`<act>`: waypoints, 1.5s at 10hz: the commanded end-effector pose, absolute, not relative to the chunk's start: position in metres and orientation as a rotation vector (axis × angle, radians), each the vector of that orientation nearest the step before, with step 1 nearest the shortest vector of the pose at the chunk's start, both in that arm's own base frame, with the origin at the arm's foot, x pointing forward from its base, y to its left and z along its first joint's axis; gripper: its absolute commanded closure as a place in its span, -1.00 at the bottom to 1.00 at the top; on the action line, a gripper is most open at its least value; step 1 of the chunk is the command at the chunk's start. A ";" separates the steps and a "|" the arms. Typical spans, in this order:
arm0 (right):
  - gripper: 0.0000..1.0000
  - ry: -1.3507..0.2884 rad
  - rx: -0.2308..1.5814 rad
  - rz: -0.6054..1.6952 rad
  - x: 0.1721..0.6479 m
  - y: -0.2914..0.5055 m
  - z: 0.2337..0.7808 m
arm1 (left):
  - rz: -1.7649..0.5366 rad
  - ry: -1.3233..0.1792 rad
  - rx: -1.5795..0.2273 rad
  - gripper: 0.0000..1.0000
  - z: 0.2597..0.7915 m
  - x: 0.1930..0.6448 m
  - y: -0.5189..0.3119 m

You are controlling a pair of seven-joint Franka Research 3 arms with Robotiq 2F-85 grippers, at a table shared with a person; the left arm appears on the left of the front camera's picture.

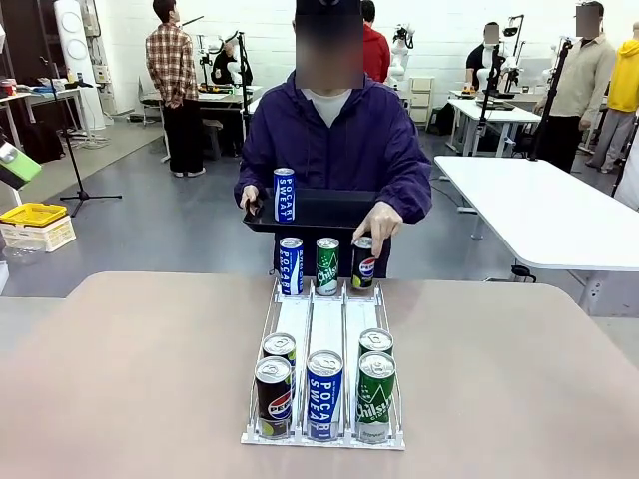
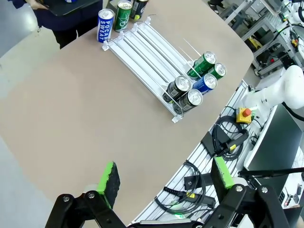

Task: Retrieve and hand over the desired beverage to the person.
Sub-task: Pick up another can of the same type that the person held from the Automatic Can Dispenser.

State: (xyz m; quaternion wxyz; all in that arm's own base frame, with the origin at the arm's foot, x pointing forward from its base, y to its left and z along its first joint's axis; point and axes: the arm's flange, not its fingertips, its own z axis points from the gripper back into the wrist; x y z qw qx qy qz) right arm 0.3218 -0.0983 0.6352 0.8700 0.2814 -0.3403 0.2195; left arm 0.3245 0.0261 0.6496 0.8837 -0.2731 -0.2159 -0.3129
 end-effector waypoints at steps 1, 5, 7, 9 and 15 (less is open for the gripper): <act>-1.00 -0.728 0.619 0.479 0.325 -0.098 0.636 | -0.668 -0.457 -0.592 -1.00 0.649 0.325 0.026; -1.00 -0.728 0.619 0.479 0.325 -0.098 0.636 | -0.668 -0.457 -0.592 -1.00 0.649 0.325 0.026; -1.00 -0.728 0.619 0.479 0.325 -0.098 0.636 | -0.668 -0.457 -0.592 -1.00 0.649 0.325 0.026; -1.00 -0.728 0.619 0.479 0.325 -0.098 0.636 | -0.668 -0.457 -0.592 -1.00 0.649 0.325 0.026; -1.00 -0.728 0.619 0.479 0.325 -0.098 0.636 | -0.668 -0.457 -0.592 -1.00 0.649 0.325 0.026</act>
